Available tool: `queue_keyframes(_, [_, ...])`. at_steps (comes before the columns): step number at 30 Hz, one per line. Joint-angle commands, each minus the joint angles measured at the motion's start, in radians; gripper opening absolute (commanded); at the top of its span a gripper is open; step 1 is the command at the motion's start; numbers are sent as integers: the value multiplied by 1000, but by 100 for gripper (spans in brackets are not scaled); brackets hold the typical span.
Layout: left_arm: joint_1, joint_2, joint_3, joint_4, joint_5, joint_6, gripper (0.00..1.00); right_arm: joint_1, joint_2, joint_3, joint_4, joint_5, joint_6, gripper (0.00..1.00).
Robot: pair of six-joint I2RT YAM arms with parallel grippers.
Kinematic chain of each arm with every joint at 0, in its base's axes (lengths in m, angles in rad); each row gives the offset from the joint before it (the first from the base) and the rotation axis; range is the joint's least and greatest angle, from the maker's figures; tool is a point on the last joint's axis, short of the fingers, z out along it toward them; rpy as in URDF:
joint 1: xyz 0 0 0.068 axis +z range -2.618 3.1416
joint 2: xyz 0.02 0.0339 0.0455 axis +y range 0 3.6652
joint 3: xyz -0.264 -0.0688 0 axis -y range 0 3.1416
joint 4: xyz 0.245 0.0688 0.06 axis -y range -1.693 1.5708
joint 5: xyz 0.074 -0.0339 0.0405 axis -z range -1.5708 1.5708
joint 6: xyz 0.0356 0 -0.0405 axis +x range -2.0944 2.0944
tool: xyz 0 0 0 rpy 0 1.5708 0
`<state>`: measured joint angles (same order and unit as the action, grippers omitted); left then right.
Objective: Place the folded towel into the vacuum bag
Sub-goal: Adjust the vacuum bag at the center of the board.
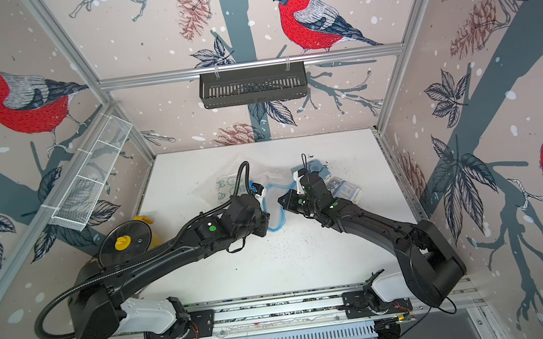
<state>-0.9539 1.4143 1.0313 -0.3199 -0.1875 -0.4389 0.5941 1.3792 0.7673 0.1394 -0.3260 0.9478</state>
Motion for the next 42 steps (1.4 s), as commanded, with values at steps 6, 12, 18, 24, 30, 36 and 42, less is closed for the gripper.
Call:
queue_keyframes(6, [0, 49, 23, 88, -43, -55, 0, -25, 18, 25, 5, 24, -33, 9])
queue_keyframes(12, [1, 67, 32, 65, -82, -42, 0, -56, 52, 30, -7, 19, -59, 6])
queue_keyframes(18, [4, -11, 28, 47, -170, -7, 0, -49, 32, 110, -78, 48, -119, 2])
queue_keyframes(24, [4, -81, 104, 60, -234, 81, 0, -24, 24, 284, -186, 114, -198, 1])
queue_keyframes(30, [4, -181, 138, 151, -331, 212, 0, -6, 32, 467, -253, 144, -231, 1])
queue_keyframes(36, [5, -219, 197, 153, -350, 286, 0, 17, 38, 594, -286, 148, -239, 1])
queue_keyframes(42, [4, -290, 161, 192, -362, 347, 0, 39, 14, 664, -294, 188, -257, 1])
